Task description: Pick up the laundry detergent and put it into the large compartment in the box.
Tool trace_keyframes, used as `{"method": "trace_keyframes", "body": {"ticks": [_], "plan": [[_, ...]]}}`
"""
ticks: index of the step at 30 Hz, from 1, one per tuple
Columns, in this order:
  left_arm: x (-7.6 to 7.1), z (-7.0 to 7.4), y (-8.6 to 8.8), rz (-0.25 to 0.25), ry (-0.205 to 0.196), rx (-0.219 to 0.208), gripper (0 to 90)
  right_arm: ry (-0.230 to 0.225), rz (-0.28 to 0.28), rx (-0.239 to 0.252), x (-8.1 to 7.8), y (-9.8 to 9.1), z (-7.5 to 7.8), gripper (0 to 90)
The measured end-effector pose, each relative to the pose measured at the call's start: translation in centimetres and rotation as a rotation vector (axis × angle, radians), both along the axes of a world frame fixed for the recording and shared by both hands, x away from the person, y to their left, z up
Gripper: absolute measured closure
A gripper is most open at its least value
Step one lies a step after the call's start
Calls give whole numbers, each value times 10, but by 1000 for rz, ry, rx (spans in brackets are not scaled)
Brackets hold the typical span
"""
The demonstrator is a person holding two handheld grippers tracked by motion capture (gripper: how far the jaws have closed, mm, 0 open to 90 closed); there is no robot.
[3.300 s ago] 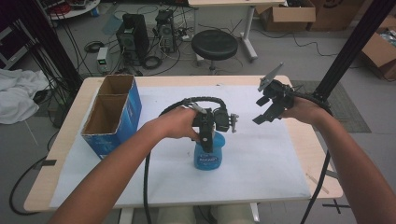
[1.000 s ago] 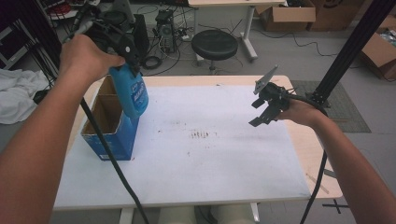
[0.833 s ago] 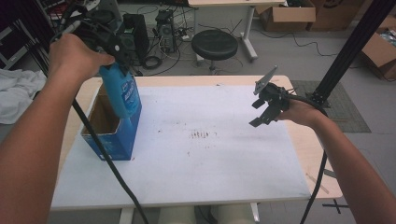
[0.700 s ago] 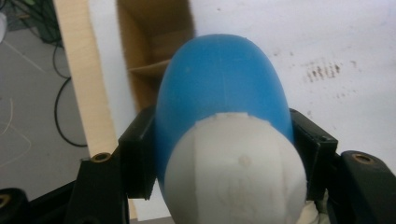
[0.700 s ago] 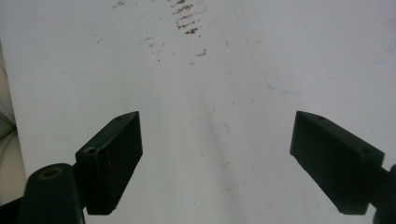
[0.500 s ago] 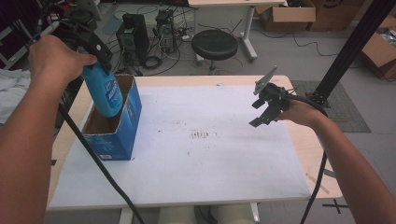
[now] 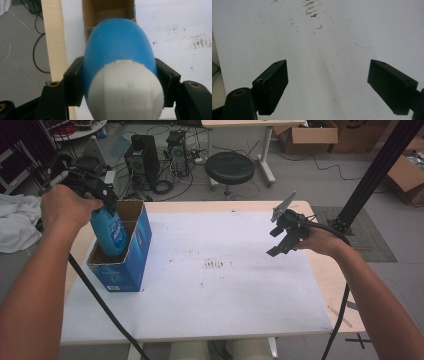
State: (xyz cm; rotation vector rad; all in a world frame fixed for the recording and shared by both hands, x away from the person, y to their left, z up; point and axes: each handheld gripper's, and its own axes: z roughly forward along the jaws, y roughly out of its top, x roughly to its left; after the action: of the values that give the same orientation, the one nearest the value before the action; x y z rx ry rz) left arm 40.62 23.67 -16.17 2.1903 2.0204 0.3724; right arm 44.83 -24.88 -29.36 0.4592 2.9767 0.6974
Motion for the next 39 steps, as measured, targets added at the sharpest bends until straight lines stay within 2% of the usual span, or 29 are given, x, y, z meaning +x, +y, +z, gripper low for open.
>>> {"method": "trace_keyframes", "body": {"ticks": [9, 11, 12, 14, 16, 27, 32, 34, 39], "plan": [[9, -53, 2, -12, 34, -2, 380, 1, -3, -10, 0, 1, -2, 164], [10, -57, 3, -15, 36, -2, 380, 1, -3, -8, 0, 1, -2, 164], [10, -66, 4, -15, 30, -4, 380, 5, -7, -11, 0, 0, -3, 164], [11, -73, 5, -22, 34, -2, 380, 11, -9, -12, 1, -1, -4, 165], [11, -78, 6, -25, 29, -4, 380, 14, -11, -17, 1, -1, -6, 165], [14, -109, 10, -36, 61, -16, 380, 20, -16, -22, 4, -1, -7, 166], [15, -120, 8, -49, 80, -2, 380, 23, -19, -27, 4, -3, -8, 166], [15, -120, 8, -47, 69, -4, 380, 22, -21, -27, 4, -3, -8, 166], [16, -120, 11, -46, 85, -12, 379, 25, -20, -28, 4, -2, -9, 165]]}}
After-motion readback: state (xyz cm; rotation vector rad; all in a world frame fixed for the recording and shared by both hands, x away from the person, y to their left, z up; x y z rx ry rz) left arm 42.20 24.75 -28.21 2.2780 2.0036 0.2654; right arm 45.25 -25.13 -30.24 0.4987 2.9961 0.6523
